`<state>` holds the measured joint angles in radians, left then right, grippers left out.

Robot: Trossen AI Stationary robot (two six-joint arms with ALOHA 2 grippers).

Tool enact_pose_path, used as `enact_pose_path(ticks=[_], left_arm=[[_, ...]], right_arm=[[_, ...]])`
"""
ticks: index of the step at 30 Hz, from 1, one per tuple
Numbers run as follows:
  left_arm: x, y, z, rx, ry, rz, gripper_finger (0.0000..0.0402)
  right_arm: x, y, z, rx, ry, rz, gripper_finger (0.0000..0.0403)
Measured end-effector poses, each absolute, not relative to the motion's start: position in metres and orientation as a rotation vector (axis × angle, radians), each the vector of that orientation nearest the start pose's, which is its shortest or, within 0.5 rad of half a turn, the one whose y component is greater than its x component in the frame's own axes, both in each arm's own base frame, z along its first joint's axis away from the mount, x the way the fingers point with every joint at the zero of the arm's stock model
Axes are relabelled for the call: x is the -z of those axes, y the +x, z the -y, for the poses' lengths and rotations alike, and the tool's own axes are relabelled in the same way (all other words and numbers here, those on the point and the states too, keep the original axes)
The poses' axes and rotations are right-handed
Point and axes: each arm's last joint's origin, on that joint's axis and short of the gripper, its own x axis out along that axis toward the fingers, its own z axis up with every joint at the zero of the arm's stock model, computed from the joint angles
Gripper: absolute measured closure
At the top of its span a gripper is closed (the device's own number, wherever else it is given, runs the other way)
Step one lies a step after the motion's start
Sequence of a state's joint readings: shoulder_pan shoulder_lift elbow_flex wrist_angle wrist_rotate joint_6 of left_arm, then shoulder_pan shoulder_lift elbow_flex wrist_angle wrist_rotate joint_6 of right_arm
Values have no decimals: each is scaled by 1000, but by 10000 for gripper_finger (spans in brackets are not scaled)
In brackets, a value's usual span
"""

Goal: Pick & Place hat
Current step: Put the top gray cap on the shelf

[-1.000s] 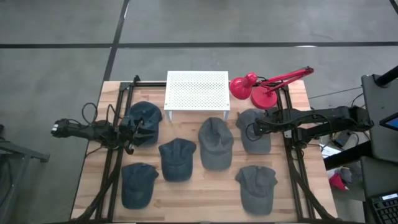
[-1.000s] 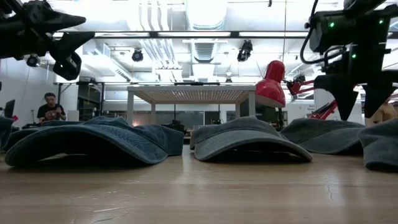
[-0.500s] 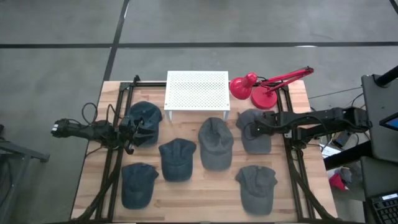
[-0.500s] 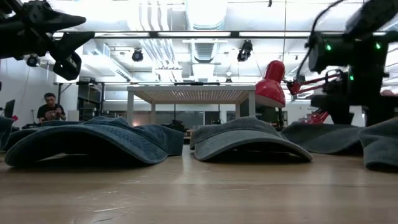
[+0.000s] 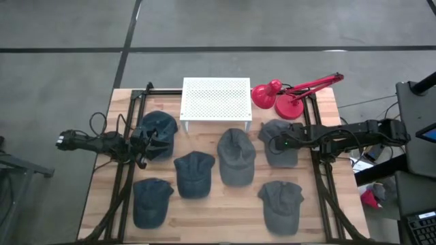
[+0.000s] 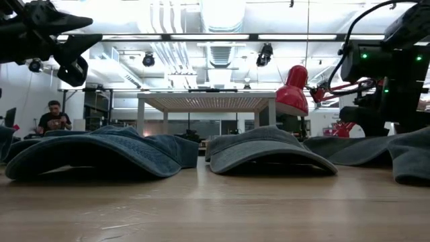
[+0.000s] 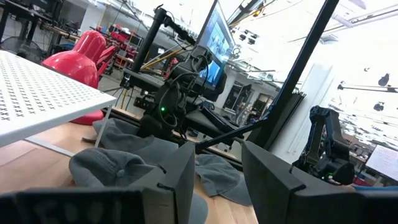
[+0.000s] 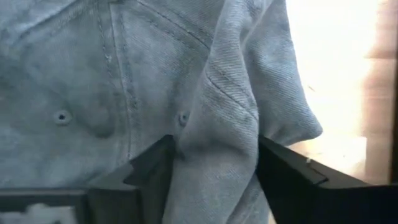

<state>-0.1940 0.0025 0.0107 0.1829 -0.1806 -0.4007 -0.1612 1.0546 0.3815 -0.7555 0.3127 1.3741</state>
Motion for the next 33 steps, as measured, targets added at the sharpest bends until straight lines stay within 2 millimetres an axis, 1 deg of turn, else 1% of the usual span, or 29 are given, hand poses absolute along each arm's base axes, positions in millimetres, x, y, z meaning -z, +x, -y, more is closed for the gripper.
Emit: enact_pose_path(ticks=[10, 16, 26, 33], left_arm=[[-184, 94, 13, 51, -435, 184, 266], [-185, 94, 13, 53, -437, 193, 266], [-189, 93, 13, 60, -443, 228, 266], [-189, 93, 13, 60, -443, 229, 266]], right_arm=[[-127, 123, 29, 1309, 966, -925, 331], [-131, 123, 29, 1293, 951, -922, 387], [-144, 126, 30, 1241, 980, -859, 394], [-167, 134, 31, 1160, 975, -805, 394]])
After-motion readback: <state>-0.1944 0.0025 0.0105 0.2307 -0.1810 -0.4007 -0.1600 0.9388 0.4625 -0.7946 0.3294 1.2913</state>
